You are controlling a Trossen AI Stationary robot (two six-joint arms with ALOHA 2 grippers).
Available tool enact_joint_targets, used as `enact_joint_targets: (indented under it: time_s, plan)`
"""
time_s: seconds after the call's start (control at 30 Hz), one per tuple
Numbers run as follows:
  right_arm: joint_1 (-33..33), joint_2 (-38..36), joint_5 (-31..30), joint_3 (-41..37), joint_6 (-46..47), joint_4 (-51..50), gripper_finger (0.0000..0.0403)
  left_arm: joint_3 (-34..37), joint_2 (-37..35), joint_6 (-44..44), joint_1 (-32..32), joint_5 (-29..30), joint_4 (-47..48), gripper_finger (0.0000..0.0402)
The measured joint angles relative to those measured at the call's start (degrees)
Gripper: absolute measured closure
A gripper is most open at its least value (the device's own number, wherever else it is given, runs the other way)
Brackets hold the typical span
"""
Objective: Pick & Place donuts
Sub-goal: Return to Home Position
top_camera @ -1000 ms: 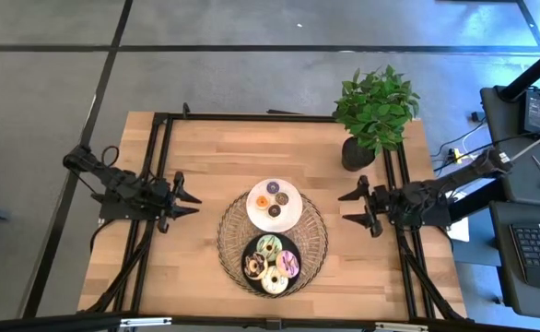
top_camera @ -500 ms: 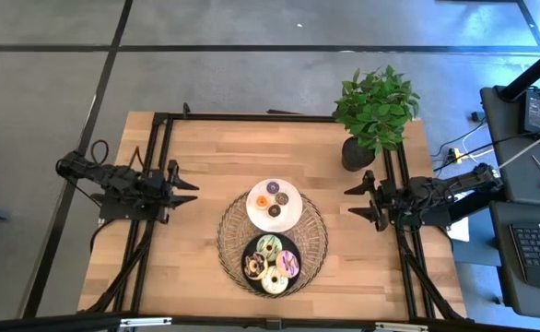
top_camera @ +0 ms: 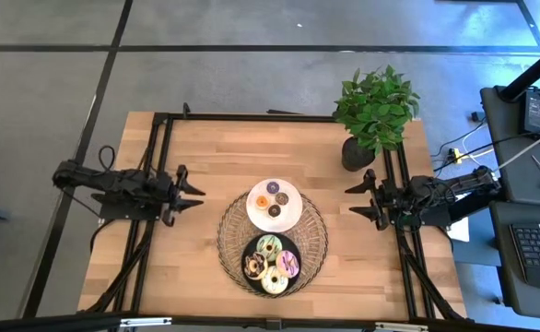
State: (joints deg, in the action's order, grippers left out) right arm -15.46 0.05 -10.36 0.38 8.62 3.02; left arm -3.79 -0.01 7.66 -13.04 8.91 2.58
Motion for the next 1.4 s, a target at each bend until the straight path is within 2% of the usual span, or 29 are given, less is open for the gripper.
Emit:
enact_joint_targets:
  time_s: [0.1, 0.47, 0.67, 0.87, 1.4]
  plan:
    - [-0.02, 0.02, -0.01, 0.00, -0.13, -0.10, 0.0130, 1.75, 0.00, 0.57, 1.02, -2.39, -1.84, 0.0283]
    - [-0.02, 0.08, -0.01, 0.00, -0.44, -0.10, 0.0130, 3.30, 0.25, 0.16, 3.54, -4.43, -4.15, 0.0284]
    - [-0.02, 1.25, -0.05, 0.00, -9.18, -0.13, 0.0130, 3.30, 0.75, -3.37, 3.53, -4.07, -4.10, 0.0282]
    - [-0.02, 1.46, -0.07, 0.00, -18.28, -0.02, 0.0130, 3.30, 0.76, -2.46, 3.52, -4.07, -4.12, 0.0284]
    - [-0.02, 1.46, -0.06, 0.00, -16.43, -0.02, 0.0130, 3.30, 0.76, -2.44, 3.52, -4.06, -4.10, 0.0286]
